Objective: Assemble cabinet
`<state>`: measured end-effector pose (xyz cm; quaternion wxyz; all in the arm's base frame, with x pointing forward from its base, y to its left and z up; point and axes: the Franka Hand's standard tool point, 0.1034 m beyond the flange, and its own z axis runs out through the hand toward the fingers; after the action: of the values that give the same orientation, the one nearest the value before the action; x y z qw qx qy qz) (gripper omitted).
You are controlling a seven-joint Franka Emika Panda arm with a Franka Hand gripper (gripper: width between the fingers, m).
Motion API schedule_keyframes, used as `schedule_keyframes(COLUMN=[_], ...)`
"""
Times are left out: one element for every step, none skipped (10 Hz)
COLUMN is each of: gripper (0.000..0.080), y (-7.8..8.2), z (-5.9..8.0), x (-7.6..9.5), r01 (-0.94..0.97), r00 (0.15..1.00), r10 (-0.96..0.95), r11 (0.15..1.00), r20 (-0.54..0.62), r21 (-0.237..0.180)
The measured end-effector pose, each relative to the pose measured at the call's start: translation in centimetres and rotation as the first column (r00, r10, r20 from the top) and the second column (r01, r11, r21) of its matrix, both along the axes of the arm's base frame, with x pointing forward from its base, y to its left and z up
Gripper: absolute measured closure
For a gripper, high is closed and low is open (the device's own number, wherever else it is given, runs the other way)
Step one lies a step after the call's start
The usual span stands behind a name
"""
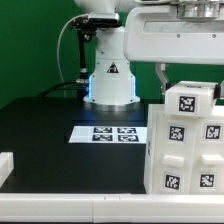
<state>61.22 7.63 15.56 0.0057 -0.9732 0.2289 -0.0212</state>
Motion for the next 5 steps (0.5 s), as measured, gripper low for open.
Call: schedule_keyframes(gripper=[0.0243, 0.0243, 0.0243, 0.0243, 0.0243], y=[-0.02, -0.08, -0.29, -0.25, -0.23], z=[0.0, -0.01, -0.11, -0.08, -0.01], x=[0.0, -0.01, -0.12, -0.16, -0.05], r01=[0.054, 0.142, 0.322, 0.486, 0.634], r00=[0.999, 0.99, 0.947, 0.874, 0.774], r10=[-0.054, -0.142, -0.321, -0.486, -0.633], r11=[0.999, 0.99, 0.947, 0.874, 0.773], r20=[0.0, -0.001, -0.006, -0.013, -0.023], r21=[0.003, 0.007, 0.013, 0.02, 0.041])
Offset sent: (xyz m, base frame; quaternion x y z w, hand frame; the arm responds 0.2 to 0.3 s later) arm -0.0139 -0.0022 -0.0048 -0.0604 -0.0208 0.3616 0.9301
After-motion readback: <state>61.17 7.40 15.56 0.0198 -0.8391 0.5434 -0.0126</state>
